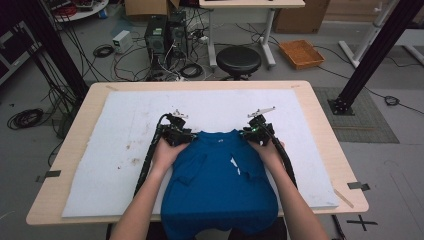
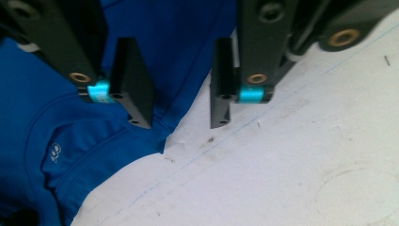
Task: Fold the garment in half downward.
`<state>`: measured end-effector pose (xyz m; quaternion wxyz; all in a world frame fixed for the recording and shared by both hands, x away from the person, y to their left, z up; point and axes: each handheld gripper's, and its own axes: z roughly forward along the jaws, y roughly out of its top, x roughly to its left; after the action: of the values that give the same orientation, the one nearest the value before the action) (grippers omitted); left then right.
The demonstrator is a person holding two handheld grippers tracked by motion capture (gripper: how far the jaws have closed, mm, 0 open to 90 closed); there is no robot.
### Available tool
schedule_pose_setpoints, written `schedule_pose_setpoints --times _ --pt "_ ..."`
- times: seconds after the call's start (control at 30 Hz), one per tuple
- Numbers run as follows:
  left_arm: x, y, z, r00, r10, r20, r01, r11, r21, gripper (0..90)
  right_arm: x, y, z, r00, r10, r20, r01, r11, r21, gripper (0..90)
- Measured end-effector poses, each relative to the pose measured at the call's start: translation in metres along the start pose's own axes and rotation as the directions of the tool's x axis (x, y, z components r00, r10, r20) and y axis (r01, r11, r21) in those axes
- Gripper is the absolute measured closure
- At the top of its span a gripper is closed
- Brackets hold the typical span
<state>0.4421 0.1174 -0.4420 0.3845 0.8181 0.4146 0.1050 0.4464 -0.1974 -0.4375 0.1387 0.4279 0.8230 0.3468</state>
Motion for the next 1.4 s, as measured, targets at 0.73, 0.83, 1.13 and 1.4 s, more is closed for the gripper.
schedule_pose_setpoints --times 0.73,0.83,1.13,1.4 --pt "-0.002 0.005 -0.001 0.9929 0.105 -0.056 -0.107 0.9938 -0.03 88.2 -0.005 0.003 0.001 0.9996 0.002 -0.029 -0.003 0.999 -0.033 88.2" --pt "0.005 0.011 0.0 0.9954 0.077 -0.058 -0.079 0.9961 -0.038 88.2 -0.009 0.01 0.002 0.9994 0.016 -0.032 -0.017 0.999 -0.043 88.2" --pt "0.012 0.027 -0.007 0.993 0.099 -0.064 -0.104 0.9909 -0.085 88.1 -0.015 0.029 -0.007 0.9995 0.019 -0.026 -0.021 0.994 -0.104 88.2" --pt "-0.004 0.019 -0.038 0.9875 0.153 -0.038 -0.157 0.9764 -0.148 88.1 0.003 0.017 -0.032 0.9991 -0.01 -0.042 0.003 0.987 -0.162 88.2"
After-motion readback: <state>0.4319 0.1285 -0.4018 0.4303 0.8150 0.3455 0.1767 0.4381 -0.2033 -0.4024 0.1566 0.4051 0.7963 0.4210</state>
